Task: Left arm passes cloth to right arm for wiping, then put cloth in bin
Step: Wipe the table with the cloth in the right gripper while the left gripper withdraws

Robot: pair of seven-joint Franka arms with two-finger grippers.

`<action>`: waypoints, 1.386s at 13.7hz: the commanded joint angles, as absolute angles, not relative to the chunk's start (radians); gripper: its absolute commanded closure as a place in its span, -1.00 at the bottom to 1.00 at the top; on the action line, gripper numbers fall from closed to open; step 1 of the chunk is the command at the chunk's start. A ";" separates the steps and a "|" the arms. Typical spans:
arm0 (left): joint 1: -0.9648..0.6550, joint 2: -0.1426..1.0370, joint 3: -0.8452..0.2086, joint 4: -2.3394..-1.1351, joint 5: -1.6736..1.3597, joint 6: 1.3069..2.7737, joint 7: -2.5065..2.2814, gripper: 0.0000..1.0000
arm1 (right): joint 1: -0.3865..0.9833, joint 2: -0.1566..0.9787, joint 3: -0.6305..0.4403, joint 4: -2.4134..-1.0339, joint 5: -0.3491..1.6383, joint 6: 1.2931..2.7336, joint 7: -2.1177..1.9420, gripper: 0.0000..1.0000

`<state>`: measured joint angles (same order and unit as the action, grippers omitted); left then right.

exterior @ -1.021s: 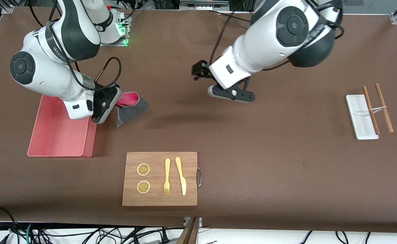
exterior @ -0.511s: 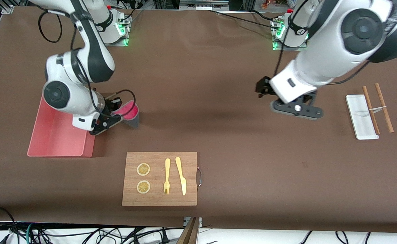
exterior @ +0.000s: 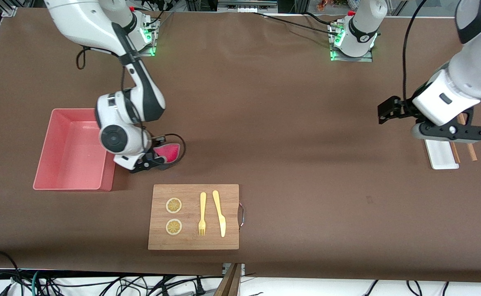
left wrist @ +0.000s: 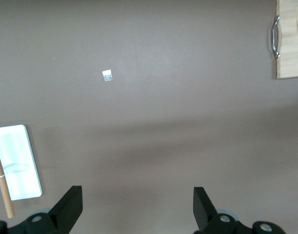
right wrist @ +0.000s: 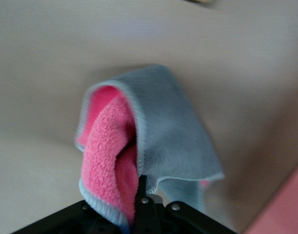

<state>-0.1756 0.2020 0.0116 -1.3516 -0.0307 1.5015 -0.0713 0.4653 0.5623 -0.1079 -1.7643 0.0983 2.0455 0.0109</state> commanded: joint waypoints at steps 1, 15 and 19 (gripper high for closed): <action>-0.066 0.056 -0.067 -1.587 -0.006 1.656 0.005 -1.00 | 0.534 0.603 -0.107 -1.715 0.153 2.060 0.130 1.00; -0.025 -0.032 -0.094 -1.703 0.032 1.654 0.009 -1.00 | 0.697 0.721 0.112 -1.361 0.333 2.093 0.782 1.00; -0.023 -0.032 -0.092 -1.700 0.032 1.652 0.015 -1.00 | 0.574 0.673 0.107 -1.512 0.376 2.036 0.635 1.00</action>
<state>-0.0293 -0.0081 -0.0872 -1.6813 0.0035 1.6517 -0.0088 0.6350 0.7008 0.0966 -1.3988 0.3470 2.0343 0.7216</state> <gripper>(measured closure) 0.000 0.982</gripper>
